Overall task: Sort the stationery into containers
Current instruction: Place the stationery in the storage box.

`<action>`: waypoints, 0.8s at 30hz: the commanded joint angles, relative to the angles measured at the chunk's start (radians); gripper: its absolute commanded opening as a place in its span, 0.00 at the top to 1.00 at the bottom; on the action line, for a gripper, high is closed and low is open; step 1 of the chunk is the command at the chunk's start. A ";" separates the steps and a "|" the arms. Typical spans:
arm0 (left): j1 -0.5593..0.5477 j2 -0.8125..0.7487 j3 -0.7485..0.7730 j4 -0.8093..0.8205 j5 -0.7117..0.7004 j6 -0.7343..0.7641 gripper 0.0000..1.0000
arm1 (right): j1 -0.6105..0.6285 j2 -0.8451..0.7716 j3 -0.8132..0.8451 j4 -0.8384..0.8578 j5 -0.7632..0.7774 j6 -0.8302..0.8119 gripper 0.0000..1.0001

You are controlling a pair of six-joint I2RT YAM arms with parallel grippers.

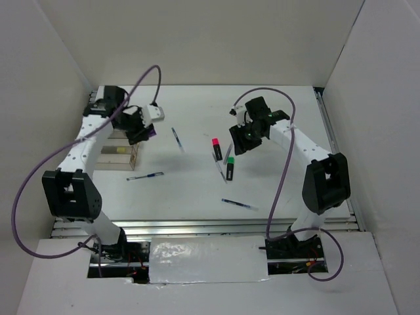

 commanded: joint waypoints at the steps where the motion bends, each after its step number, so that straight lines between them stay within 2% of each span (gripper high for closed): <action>1: 0.129 0.142 0.194 -0.404 0.086 0.436 0.96 | 0.024 0.079 0.107 0.009 0.008 0.094 0.46; 3: 0.172 0.218 0.360 -0.469 0.056 0.504 0.96 | 0.022 0.111 0.144 0.000 -0.010 0.155 0.46; 5: 0.233 0.270 0.416 -0.453 0.029 0.589 0.95 | 0.021 0.153 0.184 -0.002 -0.030 0.229 0.46; 8: 0.278 0.313 0.438 -0.428 -0.026 0.685 0.93 | 0.030 0.194 0.235 0.009 -0.023 0.304 0.46; 14: 0.320 0.416 0.509 -0.402 -0.026 0.708 0.88 | 0.061 0.233 0.291 0.041 0.057 0.378 0.44; 19: 0.327 0.439 0.463 -0.334 -0.056 0.728 0.83 | 0.079 0.321 0.383 0.030 0.118 0.433 0.44; 20: 0.329 0.442 0.456 -0.321 -0.063 0.727 0.82 | 0.079 0.331 0.394 0.029 0.121 0.439 0.44; 22: 0.330 0.460 0.459 -0.299 -0.075 0.711 0.70 | 0.082 0.361 0.422 0.020 0.125 0.452 0.44; 24: 0.330 0.488 0.469 -0.293 -0.086 0.704 0.63 | 0.088 0.386 0.439 0.015 0.134 0.453 0.44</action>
